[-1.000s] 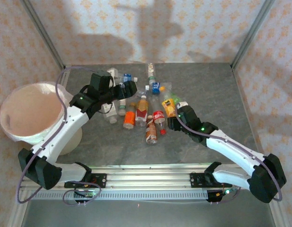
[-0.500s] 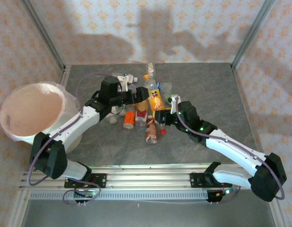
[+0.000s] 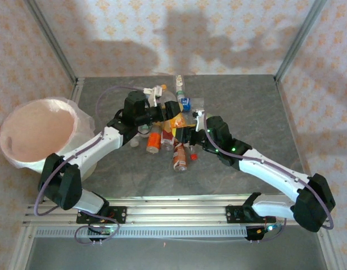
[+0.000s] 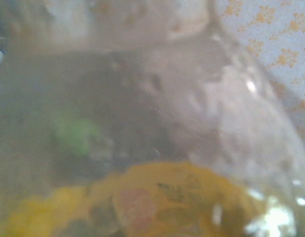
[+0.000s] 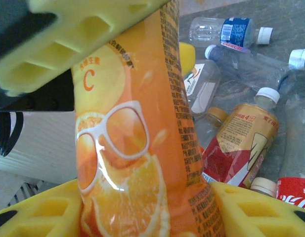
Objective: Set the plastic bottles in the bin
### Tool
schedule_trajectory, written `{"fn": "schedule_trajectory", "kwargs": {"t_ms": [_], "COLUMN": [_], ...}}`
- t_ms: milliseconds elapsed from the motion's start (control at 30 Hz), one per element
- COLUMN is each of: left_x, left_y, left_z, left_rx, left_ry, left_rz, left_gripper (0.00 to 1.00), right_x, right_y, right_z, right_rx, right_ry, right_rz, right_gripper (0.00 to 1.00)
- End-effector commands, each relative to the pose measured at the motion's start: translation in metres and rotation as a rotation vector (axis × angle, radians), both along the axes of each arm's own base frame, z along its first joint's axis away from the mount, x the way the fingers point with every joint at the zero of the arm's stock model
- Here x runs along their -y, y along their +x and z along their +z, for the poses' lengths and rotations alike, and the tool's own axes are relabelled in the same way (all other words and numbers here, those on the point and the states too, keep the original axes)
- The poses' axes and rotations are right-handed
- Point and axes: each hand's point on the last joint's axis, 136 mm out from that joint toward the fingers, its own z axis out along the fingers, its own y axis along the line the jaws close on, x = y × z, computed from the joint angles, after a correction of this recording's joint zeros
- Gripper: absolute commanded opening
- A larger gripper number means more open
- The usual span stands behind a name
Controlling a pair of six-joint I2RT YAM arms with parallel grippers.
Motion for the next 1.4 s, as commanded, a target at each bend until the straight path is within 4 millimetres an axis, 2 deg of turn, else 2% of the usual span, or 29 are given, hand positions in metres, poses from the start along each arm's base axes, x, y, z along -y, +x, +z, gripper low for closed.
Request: {"fn": "schedule_trajectory", "kwargs": {"t_ms": [0, 100, 167, 300, 567, 667, 767, 967, 1133, 1367], "left_x": [-0.013, -0.014, -0.015, -0.022, -0.033, -0.044, -0.059, -0.080, -0.099, -0.141], "left_y": [0.007, 0.006, 0.006, 0.008, 0.009, 0.010, 0.010, 0.005, 0.001, -0.018], "left_z": [0.010, 0.010, 0.012, 0.012, 0.007, 0.006, 0.012, 0.030, 0.060, 0.100], "left_rx": [0.042, 0.034, 0.041, 0.055, 0.053, 0.041, 0.057, 0.078, 0.085, 0.147], "left_ry": [-0.001, -0.001, -0.006, 0.014, 0.087, 0.164, 0.246, 0.325, 0.305, 0.473], "left_rz": [0.076, 0.081, 0.088, 0.127, 0.172, 0.213, 0.266, 0.338, 0.364, 0.458], "left_gripper": [0.68, 0.66, 0.66, 0.63, 0.60, 0.59, 0.58, 0.58, 0.57, 0.57], "right_x": [-0.009, -0.010, -0.010, -0.007, 0.025, 0.055, 0.054, 0.067, 0.082, 0.097], "right_y": [-0.004, -0.007, -0.007, -0.008, -0.004, 0.013, 0.012, 0.023, 0.030, 0.034], "right_z": [0.029, 0.027, 0.026, 0.026, 0.034, 0.037, 0.040, 0.033, 0.030, 0.018], "right_rx": [0.067, 0.056, 0.049, 0.046, 0.125, 0.087, 0.071, 0.059, 0.085, 0.077], "right_ry": [0.063, 0.027, 0.013, -0.006, -0.078, -0.092, -0.058, -0.041, -0.054, -0.044], "right_rz": [0.052, 0.076, 0.075, 0.070, -0.055, -0.265, -0.274, -0.389, -0.482, -0.573], "right_gripper": [0.51, 0.58, 0.67, 0.99, 0.99, 0.99, 0.99, 0.99, 0.99, 0.99]}}
